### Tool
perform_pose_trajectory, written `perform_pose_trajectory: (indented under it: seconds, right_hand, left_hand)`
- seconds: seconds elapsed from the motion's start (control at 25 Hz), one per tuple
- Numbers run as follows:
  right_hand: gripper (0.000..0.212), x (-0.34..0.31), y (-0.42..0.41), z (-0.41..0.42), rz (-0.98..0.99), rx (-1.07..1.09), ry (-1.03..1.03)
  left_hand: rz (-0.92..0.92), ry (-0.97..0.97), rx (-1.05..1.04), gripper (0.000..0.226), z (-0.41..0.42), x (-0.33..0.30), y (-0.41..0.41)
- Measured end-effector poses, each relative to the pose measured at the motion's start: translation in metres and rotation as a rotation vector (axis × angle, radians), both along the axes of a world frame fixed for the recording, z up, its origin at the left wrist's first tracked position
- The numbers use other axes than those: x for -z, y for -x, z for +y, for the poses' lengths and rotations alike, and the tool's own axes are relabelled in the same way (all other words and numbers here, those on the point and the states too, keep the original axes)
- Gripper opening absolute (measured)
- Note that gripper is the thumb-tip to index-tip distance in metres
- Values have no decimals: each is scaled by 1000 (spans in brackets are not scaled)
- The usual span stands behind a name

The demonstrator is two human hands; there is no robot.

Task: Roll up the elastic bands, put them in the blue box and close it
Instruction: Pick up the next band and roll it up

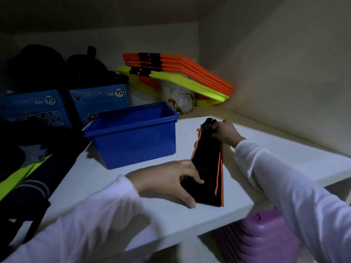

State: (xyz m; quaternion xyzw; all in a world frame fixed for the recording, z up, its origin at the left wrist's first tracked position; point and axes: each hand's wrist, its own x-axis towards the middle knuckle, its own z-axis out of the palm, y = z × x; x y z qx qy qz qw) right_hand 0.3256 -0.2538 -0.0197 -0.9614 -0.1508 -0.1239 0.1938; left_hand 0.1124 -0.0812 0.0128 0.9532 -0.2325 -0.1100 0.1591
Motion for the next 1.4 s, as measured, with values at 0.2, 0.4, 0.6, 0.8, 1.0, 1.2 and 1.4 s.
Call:
perform_pose_trajectory:
  seconds: [0.2, 0.4, 0.6, 0.8, 1.0, 1.2, 1.4]
  right_hand:
    - [24, -26, 60, 20, 60, -129, 69]
    - [37, -45, 130, 13, 181, -204, 65]
    - [24, -41, 183, -22, 340, -277, -7]
    - [33, -28, 208, -43, 365, -366, 0]
    - [32, -22, 210, -47, 319, -380, -36]
    - [26, -16, 213, -46, 143, -351, 9]
    - [20, -20, 219, -53, 97, -340, -95]
  left_hand:
    - [-70, 48, -31, 43, -4, 7, 5]
    - [-162, 88, -44, 46, -26, 17, 9]
    - [-208, 143, -28, 49, -28, 23, 13]
    - [-218, 267, -96, 39, -22, 22, 16]
    - [-204, 262, -99, 44, -20, 23, 18]
    - [-173, 340, -112, 41, -25, 23, 23]
    - [-207, 314, -90, 39, -28, 20, 27]
